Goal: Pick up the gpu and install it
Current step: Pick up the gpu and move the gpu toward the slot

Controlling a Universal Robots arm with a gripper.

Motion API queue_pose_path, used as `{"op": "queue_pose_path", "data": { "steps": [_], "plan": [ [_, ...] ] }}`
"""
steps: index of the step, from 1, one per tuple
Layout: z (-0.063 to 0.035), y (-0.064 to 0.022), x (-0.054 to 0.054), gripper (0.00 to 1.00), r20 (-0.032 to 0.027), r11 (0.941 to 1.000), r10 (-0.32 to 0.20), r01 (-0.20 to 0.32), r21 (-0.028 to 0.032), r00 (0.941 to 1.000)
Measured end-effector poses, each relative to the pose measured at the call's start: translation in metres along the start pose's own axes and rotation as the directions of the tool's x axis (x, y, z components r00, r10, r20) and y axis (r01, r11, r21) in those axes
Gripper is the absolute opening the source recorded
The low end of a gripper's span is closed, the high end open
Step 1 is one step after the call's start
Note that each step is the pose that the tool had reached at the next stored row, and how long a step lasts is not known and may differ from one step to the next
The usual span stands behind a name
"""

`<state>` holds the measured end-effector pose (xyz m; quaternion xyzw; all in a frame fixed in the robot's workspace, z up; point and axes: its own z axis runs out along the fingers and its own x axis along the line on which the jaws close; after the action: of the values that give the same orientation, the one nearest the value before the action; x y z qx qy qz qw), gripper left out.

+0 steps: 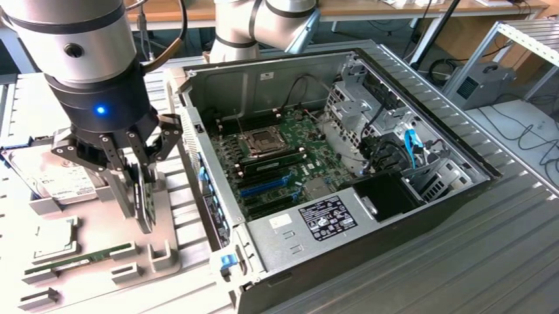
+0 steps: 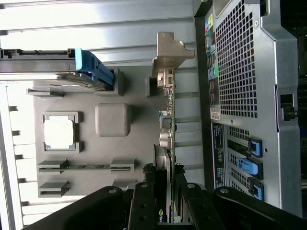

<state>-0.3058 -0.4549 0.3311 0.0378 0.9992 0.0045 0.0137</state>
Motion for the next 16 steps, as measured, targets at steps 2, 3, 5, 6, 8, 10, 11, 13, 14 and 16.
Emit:
{"op": "queue_pose_path", "data": {
  "steps": [2, 3, 5, 6, 8, 10, 11, 13, 14, 16],
  "plan": [
    [-0.0006, 0.0000, 0.0000, 0.26, 0.0000, 1.0000, 0.000, 0.000, 0.0001, 1.0000],
    [-0.0007, 0.0000, 0.0000, 0.26, 0.0001, 1.0000, 0.000, 0.000, -0.0001, 1.0000],
    [-0.0010, 0.0000, 0.0000, 0.26, 0.0000, 1.0000, 0.000, 0.000, 0.0000, 1.0000],
    [-0.0011, 0.0000, 0.0000, 0.26, 0.0000, 1.0000, 0.000, 0.000, 0.0000, 1.0000],
    [-0.0044, 0.0000, -0.0001, 0.26, 0.0000, 1.0000, 0.000, 0.000, 0.0000, 1.0000],
    [-0.0046, 0.0001, -0.0001, 0.26, 0.0000, 1.0000, 0.000, 0.000, 0.0000, 1.0000],
    [-0.0049, 0.0000, -0.0001, 0.26, 0.0000, 1.0000, 0.000, 0.000, 0.0000, 1.0000],
    [-0.0064, 0.0001, -0.0002, 0.26, 0.0000, 1.0000, 0.000, 0.000, 0.0000, 1.0000],
    [-0.0078, 0.0001, -0.0002, 0.26, 0.0000, 1.0000, 0.000, 0.000, 0.0000, 1.0000],
    [-0.0081, 0.0001, -0.0002, 0.26, 0.0000, 1.0000, 0.000, 0.000, 0.0000, 1.0000]
  ]
}}
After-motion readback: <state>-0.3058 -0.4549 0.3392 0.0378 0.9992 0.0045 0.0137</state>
